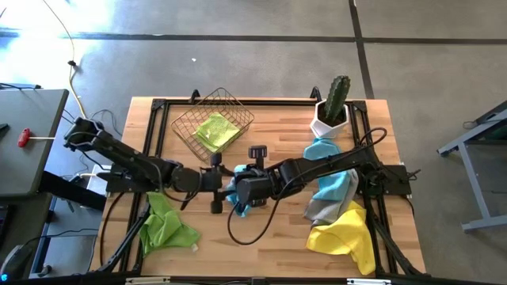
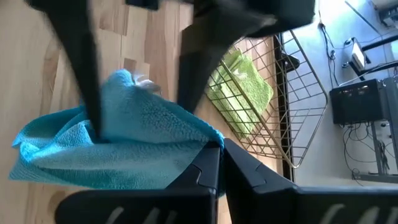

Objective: Fold microfiber towels
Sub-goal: Fold the bottom light blue microfiber towel

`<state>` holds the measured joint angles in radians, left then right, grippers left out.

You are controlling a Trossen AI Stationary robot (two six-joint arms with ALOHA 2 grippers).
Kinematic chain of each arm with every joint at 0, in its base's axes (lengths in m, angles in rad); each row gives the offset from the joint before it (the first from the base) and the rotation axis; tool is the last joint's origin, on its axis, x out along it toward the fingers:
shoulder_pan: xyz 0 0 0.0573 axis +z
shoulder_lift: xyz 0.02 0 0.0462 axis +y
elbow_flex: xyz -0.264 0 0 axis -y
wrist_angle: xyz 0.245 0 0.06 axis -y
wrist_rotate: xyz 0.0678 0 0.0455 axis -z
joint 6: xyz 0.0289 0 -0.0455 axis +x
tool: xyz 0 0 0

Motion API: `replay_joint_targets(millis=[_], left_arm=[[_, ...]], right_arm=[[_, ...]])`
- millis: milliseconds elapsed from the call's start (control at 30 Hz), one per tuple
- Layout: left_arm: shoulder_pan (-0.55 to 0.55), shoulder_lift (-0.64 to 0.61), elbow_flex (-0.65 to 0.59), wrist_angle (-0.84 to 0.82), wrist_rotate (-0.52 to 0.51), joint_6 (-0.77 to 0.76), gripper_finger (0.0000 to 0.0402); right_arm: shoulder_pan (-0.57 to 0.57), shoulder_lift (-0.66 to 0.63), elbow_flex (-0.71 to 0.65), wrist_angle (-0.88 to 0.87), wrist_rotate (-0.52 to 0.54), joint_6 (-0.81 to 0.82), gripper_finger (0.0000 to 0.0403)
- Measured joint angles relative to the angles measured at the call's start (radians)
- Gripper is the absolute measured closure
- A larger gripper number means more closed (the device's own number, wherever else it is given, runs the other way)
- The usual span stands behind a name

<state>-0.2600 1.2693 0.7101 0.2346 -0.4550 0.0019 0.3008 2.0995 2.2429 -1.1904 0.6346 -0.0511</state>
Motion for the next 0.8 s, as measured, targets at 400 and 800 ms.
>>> replay_joint_targets(millis=[400,800], left_arm=[[-0.051,0.000,0.000,-0.170,0.027,-0.156,0.0209],[-0.042,0.000,0.000,-0.133,-0.106,-0.194,0.0279]], right_arm=[[0.000,0.000,0.000,-0.010,0.002,0.001,0.0403],[0.000,0.001,0.000,-0.021,-0.040,0.025,0.0403]])
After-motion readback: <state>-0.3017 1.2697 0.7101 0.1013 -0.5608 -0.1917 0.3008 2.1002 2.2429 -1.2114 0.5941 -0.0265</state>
